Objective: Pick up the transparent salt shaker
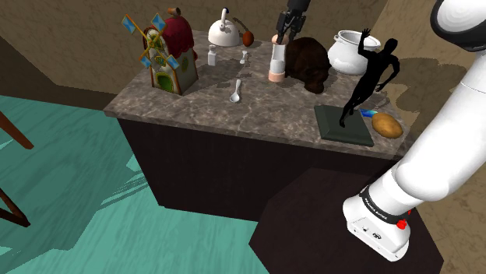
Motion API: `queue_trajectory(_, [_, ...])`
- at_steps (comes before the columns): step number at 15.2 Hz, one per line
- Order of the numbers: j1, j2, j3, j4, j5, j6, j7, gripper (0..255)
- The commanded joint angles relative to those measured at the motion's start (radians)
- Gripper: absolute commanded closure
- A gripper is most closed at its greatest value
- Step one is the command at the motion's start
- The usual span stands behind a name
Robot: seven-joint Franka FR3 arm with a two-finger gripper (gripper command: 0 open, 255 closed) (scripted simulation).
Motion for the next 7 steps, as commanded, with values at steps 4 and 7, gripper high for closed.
queue_trajectory(4, [-0.003, 0.011, -0.001, 0.082, 0.0, -0.071, 0.01, 255])
queue_trajectory(7, [-0.004, 0.014, -0.001, 0.102, 0.0, -0.087, 0.012, 255])
